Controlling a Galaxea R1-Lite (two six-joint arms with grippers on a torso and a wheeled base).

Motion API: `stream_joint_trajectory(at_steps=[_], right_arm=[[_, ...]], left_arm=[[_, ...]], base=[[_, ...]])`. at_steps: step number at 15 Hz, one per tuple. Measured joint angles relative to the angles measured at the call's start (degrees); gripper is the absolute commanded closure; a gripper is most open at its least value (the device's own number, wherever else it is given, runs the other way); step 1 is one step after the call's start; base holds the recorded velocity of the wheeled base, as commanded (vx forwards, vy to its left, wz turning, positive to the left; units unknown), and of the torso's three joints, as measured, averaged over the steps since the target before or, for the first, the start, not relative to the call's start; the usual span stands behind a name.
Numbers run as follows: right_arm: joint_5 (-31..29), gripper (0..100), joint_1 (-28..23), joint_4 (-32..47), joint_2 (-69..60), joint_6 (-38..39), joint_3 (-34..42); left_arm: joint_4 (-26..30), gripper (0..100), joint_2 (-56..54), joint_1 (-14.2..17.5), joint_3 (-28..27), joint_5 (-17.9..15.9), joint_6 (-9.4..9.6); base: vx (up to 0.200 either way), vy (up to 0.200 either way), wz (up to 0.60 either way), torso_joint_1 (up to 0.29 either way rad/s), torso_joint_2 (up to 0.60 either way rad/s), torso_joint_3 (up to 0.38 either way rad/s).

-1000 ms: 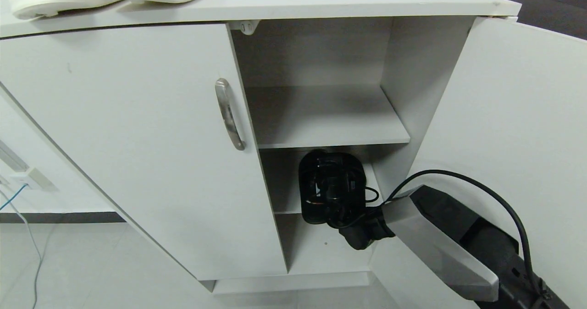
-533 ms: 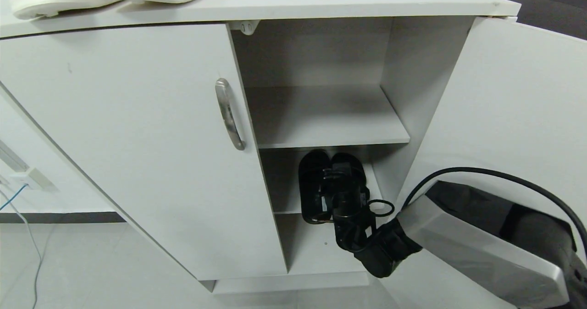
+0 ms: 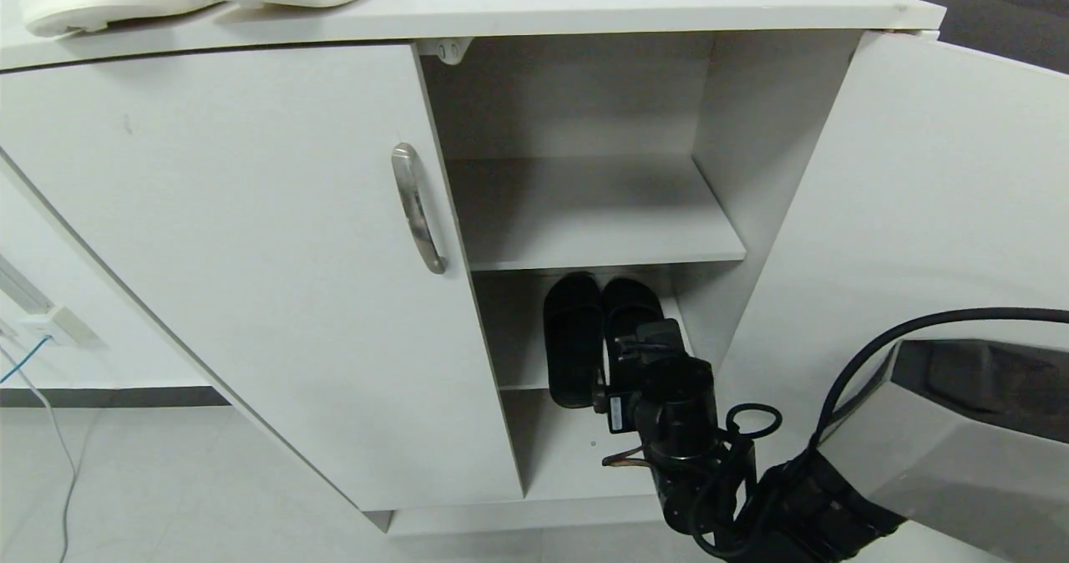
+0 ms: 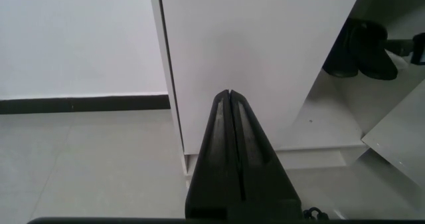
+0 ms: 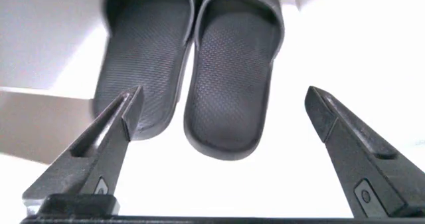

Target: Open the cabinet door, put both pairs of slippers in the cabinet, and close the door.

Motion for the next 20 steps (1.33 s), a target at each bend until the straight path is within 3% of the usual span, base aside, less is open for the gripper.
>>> stream_joint_trajectory(at_steps=[7, 20], right_arm=[[0.0, 0, 0.2, -0.1, -3.1, 0.1, 1.6], [0.0, 0, 0.4, -0.3, -3.6, 0.1, 2.5]], left_arm=[[0.0, 100, 0.0, 0.0, 0.0, 0.0, -0.06], [0.0, 100, 0.0, 0.0, 0.0, 0.0, 0.10]], base=[[-0.171, 0.000, 0.00, 0.001, 0.00, 0.001], [0.000, 0.000, 0.00, 0.000, 0.00, 0.000]])
